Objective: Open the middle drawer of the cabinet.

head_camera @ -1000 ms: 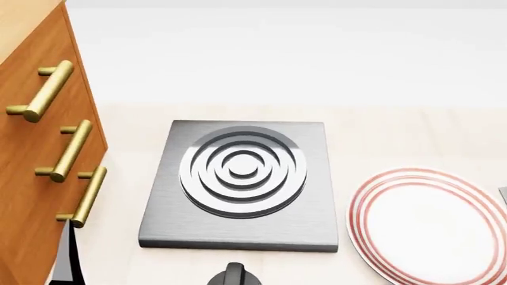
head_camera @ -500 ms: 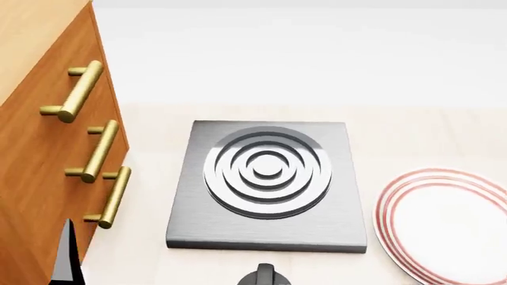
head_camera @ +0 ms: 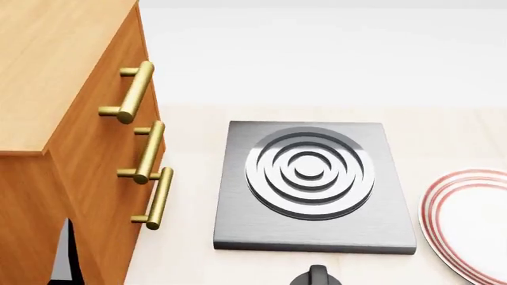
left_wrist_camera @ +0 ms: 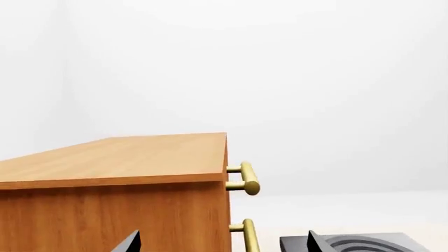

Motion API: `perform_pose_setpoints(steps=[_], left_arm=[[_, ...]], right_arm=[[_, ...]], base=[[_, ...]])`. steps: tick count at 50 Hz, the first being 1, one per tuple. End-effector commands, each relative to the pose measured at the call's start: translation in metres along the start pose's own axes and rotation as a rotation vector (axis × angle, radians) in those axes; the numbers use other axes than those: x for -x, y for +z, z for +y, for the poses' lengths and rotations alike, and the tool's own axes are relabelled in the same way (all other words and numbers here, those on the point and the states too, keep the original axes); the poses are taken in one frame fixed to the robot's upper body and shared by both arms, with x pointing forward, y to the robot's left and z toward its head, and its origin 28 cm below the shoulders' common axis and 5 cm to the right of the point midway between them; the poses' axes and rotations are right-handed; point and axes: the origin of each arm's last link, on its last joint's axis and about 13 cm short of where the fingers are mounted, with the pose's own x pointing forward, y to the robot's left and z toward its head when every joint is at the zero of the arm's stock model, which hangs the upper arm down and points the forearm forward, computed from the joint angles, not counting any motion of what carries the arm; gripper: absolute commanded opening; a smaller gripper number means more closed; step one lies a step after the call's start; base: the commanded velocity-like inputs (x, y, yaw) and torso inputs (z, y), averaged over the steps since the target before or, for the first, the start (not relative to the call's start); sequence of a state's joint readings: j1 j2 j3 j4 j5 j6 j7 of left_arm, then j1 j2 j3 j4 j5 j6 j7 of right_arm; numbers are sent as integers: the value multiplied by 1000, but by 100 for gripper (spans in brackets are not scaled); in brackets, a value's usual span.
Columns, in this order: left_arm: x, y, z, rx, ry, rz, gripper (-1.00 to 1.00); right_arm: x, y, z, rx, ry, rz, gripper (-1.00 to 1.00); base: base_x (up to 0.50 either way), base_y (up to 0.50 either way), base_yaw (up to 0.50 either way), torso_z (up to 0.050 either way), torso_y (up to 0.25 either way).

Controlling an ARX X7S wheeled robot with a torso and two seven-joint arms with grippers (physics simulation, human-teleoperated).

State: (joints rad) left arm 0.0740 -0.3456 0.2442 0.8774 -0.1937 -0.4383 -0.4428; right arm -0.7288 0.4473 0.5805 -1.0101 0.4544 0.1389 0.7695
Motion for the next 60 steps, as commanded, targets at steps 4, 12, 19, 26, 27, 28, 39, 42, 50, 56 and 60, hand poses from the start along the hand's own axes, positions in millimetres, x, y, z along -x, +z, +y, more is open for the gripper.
perform_pose_setpoints(steps=[4,12,19,26,27,28,39,42,50,56,60], left_arm=[[0,0,0,-1,-1,0,100],[0,0,0,1,0,1,100],[0,0,0,2,0,0,100],[-10,18,3,-99,-27,-66,100],[-19,33,4,-266,-21,-155,100],[-24,36,5,-356,-12,-161,100],[-87,79,-11,-1136,-158,-364,100],[-105,83,-16,-1234,-176,-392,100],[-176,72,-22,-1522,-272,-294,100],[-227,65,-24,-1555,-320,-60,100],[-255,64,-25,-1544,-288,21,100]], right_arm=[[0,0,0,-16,7,2,100],[0,0,0,-15,13,1,100],[0,0,1,-15,12,-2,100],[-1,0,1,-15,14,-5,100],[0,0,2,-16,15,-5,100],[0,1,2,-16,15,-6,100],[0,-2,-1,-26,13,2,100],[0,-2,-2,-29,9,3,100],[0,-3,-2,-33,7,10,100],[-1,-3,-1,-33,14,6,100],[-1,-3,-1,-35,12,7,100]], base=[[0,0,0,0,0],[0,-364,0,0,0],[0,-268,0,0,0],[0,0,0,0,0],[0,0,0,0,0],[0,0,0,0,0],[0,0,0,0,0],[0,0,0,0,0],[0,0,0,0,0],[0,0,0,0,0],[0,0,0,0,0]])
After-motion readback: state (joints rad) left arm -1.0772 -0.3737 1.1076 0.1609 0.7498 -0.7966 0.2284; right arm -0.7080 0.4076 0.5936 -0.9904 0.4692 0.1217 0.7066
